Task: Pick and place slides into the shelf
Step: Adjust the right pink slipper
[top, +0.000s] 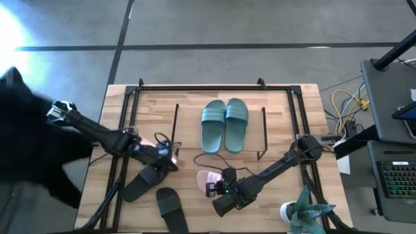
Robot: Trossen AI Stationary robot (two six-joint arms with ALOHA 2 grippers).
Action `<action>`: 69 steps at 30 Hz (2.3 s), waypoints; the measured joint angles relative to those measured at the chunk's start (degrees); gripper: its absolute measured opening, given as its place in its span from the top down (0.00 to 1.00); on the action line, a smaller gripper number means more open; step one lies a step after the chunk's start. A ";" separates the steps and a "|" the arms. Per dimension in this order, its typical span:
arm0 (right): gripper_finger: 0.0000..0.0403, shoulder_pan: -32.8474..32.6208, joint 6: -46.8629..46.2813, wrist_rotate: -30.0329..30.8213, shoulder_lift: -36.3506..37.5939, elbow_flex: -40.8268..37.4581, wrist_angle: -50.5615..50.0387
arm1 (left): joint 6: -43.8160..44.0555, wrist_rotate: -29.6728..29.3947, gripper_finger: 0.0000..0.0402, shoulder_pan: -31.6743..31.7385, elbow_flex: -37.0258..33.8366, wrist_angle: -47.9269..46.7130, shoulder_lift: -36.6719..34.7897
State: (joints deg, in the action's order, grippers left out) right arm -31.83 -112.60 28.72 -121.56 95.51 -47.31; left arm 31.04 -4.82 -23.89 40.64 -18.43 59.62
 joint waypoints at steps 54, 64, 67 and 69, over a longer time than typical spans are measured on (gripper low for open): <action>0.82 -8.60 0.39 -3.60 2.16 12.82 -41.94 | 13.12 -24.68 0.97 -10.78 19.70 21.24 50.46; 0.87 -12.78 -4.76 -6.11 2.04 11.25 -36.25 | 8.61 -25.77 0.97 -2.58 18.14 21.12 50.64; 0.87 -12.81 -4.39 -10.79 2.04 9.83 -34.05 | 6.75 -26.09 0.97 -1.65 18.16 19.92 49.07; 0.87 -12.87 -4.23 -13.19 2.04 8.40 -31.94 | 5.55 -26.14 0.97 -1.69 18.14 19.91 46.66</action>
State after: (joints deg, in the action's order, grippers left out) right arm -44.70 -116.84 15.53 -119.52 103.91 -79.25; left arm 36.59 -30.96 -25.58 58.78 1.48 106.28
